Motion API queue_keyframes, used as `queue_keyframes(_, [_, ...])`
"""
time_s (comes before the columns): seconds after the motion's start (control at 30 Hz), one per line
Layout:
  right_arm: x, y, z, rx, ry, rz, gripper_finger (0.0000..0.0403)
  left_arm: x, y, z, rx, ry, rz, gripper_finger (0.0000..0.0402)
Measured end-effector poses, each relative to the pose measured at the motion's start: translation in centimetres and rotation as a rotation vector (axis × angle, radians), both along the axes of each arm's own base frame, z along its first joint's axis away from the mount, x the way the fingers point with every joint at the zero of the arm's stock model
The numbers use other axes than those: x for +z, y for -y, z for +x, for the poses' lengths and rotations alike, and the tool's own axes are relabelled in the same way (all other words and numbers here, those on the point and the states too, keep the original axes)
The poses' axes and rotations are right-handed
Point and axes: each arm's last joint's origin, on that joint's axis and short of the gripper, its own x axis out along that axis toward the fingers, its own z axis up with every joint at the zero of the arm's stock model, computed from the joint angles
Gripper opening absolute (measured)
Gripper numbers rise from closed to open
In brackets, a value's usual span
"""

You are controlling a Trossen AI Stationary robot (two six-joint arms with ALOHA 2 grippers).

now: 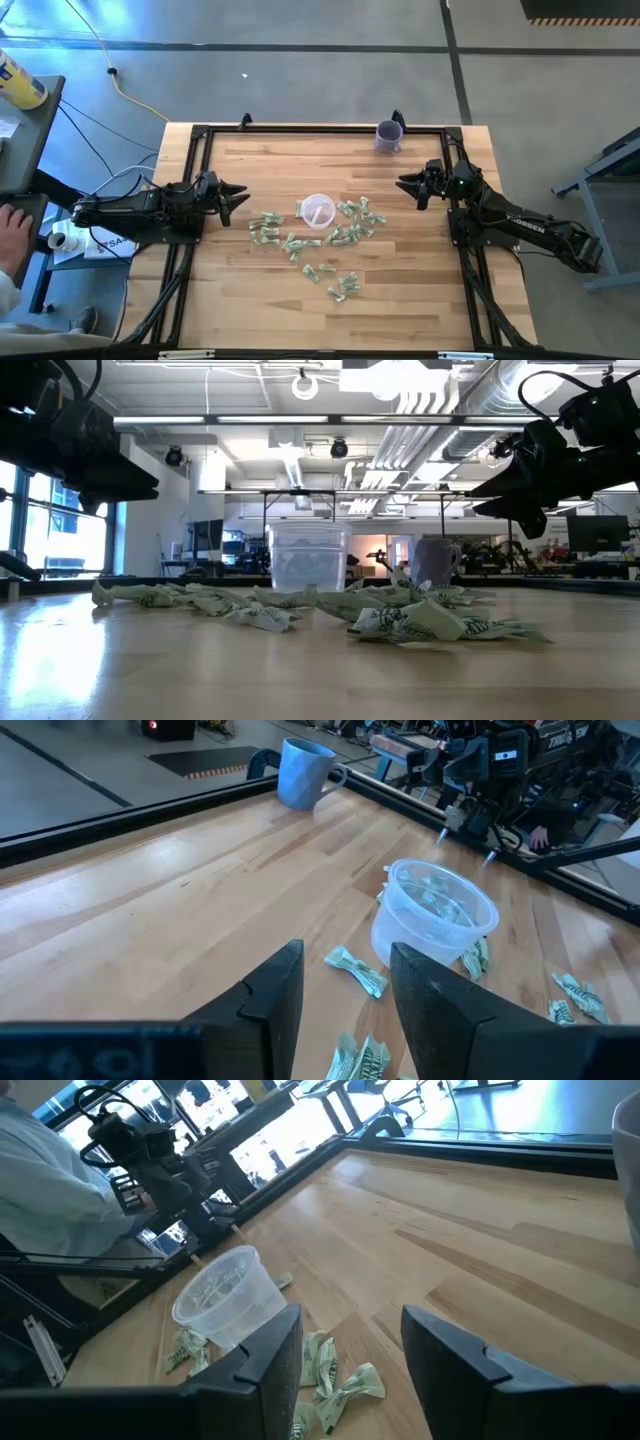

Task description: Pick and place Stevia / Truvia into bins

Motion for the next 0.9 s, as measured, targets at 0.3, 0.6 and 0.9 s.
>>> queue_keyframes(0.3, [0.0,0.0,0.0,0.0,0.0,0.0,0.0158,0.0,0.0,0.0,0.0,0.0,0.0,0.0184])
queue_keyframes(0.6, [-0.01,0.0,0.0,0.0,0.0,0.0,0.016,0.0,0.0,0.0,0.0,0.0,0.0,0.0184])
queue_keyframes(0.9, [-0.02,0.0,0.0,0.0,-0.001,0.0,0.0159,0.0,0.0,0.0,0.0,0.0,0.0,0.0184])
